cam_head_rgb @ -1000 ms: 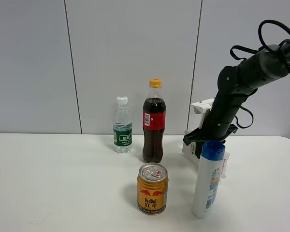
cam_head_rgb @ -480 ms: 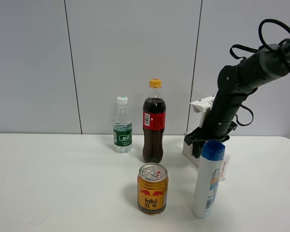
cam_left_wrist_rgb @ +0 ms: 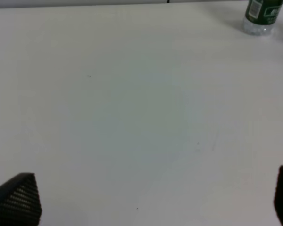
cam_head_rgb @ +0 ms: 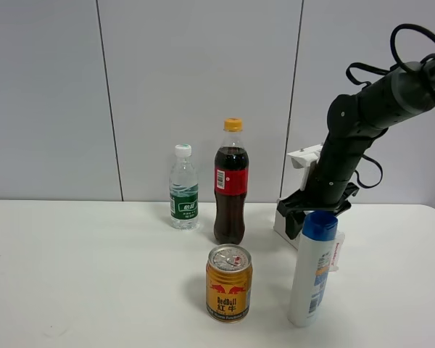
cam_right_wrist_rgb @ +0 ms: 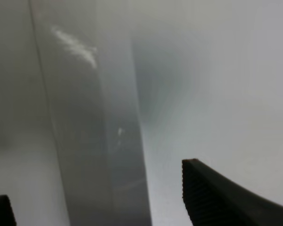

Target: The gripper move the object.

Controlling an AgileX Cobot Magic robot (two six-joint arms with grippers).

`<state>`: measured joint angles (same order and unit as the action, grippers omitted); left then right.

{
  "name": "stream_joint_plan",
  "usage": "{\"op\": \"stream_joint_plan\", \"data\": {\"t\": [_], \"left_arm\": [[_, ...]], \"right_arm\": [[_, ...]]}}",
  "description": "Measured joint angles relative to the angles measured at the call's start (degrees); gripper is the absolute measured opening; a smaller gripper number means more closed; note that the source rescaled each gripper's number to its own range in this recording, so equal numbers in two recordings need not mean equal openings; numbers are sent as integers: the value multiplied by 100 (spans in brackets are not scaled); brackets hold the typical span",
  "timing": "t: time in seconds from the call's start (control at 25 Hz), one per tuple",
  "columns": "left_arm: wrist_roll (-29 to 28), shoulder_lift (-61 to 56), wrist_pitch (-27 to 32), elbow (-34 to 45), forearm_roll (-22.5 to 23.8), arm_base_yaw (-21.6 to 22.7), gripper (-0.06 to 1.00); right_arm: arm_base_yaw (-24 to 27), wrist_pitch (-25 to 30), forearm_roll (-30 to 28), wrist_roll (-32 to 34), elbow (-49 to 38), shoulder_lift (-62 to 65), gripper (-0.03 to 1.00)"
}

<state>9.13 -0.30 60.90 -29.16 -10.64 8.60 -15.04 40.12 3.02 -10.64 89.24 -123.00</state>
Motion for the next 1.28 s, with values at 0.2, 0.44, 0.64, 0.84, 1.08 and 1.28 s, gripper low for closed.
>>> {"op": "stream_joint_plan", "data": {"t": [0.2,0.44,0.64,0.84,1.08,1.28], "left_arm": [[0,0,0,0,0,0,100],[0,0,0,0,0,0,100],[0,0,0,0,0,0,100],[0,0,0,0,0,0,100],[0,0,0,0,0,0,100],[0,0,0,0,0,0,100]], "right_arm": [[0,23,0,0,0,735,61],[0,491,-97,6,6,1835,61],[-11,1234,-701,39,6,2809,62],[-11,1465,-1246,383,-23,3762,62],[-17,1684,-1666,750,-607,4705,62],[-17,1700,-1697,953,-1448,5456,62]]}}
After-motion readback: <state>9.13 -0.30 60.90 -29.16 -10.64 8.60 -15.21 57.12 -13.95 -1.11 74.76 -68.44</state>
